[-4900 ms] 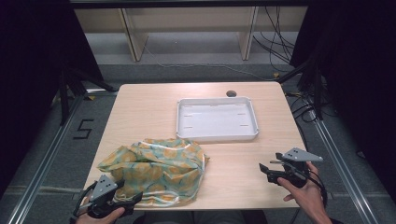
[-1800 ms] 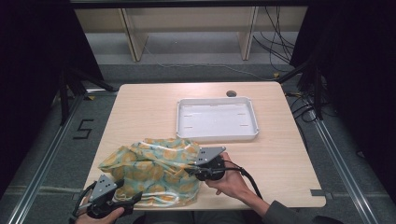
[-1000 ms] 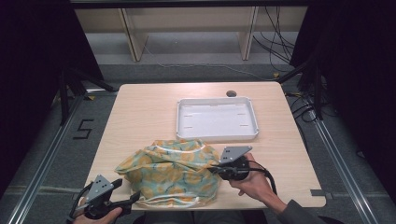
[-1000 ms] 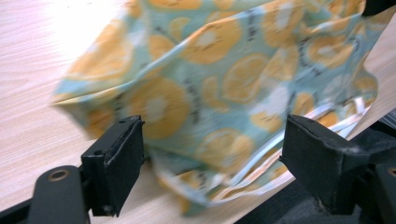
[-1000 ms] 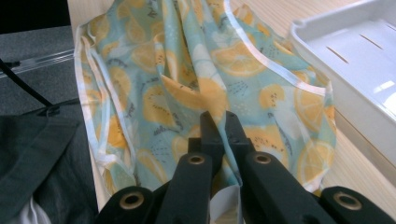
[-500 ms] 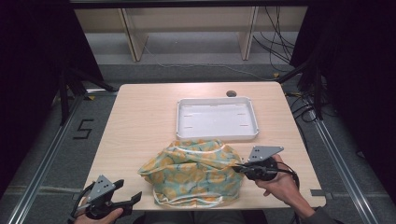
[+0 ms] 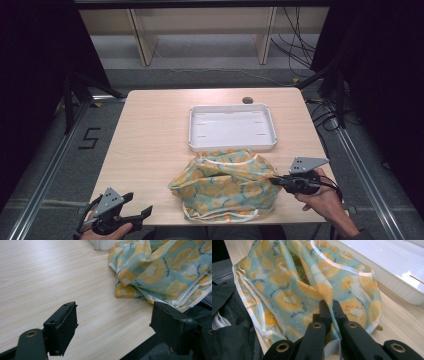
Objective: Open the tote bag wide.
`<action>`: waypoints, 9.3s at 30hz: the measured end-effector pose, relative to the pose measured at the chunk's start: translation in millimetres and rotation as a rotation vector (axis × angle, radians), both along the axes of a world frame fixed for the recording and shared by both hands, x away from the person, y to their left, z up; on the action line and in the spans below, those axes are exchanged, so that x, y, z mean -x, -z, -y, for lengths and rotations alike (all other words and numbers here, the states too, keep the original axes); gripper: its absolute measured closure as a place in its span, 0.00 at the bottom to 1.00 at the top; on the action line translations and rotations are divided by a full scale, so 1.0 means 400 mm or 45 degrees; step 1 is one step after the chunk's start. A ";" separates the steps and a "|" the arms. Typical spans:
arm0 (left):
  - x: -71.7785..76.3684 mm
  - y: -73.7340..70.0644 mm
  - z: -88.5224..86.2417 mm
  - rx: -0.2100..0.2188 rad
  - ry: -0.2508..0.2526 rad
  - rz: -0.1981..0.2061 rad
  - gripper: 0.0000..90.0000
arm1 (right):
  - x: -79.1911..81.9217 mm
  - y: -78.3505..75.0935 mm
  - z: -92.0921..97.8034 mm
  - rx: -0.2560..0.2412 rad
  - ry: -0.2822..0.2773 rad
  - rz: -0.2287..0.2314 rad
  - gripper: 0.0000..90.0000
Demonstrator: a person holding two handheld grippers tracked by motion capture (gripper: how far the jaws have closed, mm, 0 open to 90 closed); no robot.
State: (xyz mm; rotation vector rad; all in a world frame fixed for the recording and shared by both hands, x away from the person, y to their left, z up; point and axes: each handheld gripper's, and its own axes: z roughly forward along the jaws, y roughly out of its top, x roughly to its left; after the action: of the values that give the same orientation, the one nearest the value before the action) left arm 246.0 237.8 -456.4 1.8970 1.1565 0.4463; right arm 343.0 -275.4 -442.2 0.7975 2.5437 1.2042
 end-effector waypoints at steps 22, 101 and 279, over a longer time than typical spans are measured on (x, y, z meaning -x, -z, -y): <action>-0.052 -0.046 0.171 0.031 0.289 0.104 0.32 | -0.002 -0.062 -0.074 -0.069 -0.044 0.006 0.51; -0.132 -0.124 0.355 -0.160 0.579 0.086 0.46 | -0.116 -0.117 -0.192 0.030 -0.143 0.027 0.56; -0.195 0.095 0.466 -0.303 0.672 -0.209 0.99 | -0.224 0.054 -0.345 0.218 -0.375 -0.533 0.65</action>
State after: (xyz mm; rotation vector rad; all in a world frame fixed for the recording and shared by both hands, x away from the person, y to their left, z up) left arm 324.0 51.5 -494.2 2.3813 0.6755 0.1391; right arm 432.6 -137.3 -463.7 0.7145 3.1470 0.9508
